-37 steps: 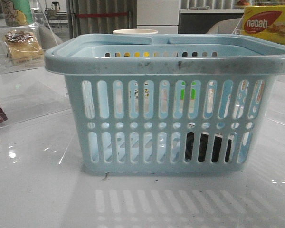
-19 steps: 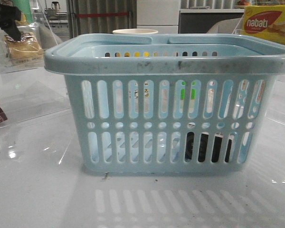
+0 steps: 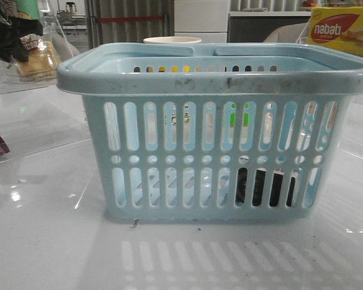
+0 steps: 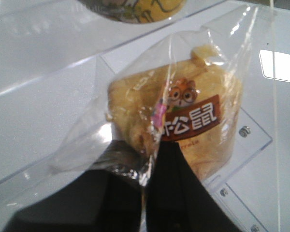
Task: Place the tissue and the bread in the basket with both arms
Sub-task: 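Grasp the wrapped bread pastry on the acrylic shelf with the left gripper, then move the bread over the basket and drop it inside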
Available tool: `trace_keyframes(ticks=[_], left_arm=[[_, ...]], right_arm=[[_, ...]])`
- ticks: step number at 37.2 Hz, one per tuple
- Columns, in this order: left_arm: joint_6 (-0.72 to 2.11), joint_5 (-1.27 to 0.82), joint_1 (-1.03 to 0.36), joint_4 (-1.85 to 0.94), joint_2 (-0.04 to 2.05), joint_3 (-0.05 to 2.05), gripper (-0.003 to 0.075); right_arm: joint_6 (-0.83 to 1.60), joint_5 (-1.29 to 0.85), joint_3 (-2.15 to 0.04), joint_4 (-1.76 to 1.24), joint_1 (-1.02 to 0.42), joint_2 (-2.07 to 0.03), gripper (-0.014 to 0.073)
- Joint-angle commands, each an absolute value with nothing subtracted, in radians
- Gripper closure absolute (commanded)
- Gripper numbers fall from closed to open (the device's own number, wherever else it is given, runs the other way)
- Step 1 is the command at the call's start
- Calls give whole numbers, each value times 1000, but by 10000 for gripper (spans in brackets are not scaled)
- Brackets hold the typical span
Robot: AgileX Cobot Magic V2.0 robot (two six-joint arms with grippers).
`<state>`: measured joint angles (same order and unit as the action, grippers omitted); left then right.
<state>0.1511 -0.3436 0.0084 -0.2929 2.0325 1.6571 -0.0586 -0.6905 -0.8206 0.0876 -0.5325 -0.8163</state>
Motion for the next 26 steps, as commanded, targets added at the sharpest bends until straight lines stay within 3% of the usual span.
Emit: trace_keyframes(ticks=[1,14,26], left_arm=[[143,-331,8,-305,1922,1694,629],[158,-584,-28,-305,1619,1695,629],[347,-789,-364,-305,1512,1695,629]], right_arm=[[-53,-625,-847,107,-532,-809,41],[-53,-625,-847,107,-532,-809,41],[-53,-625,-847,107,-532,-809,41]])
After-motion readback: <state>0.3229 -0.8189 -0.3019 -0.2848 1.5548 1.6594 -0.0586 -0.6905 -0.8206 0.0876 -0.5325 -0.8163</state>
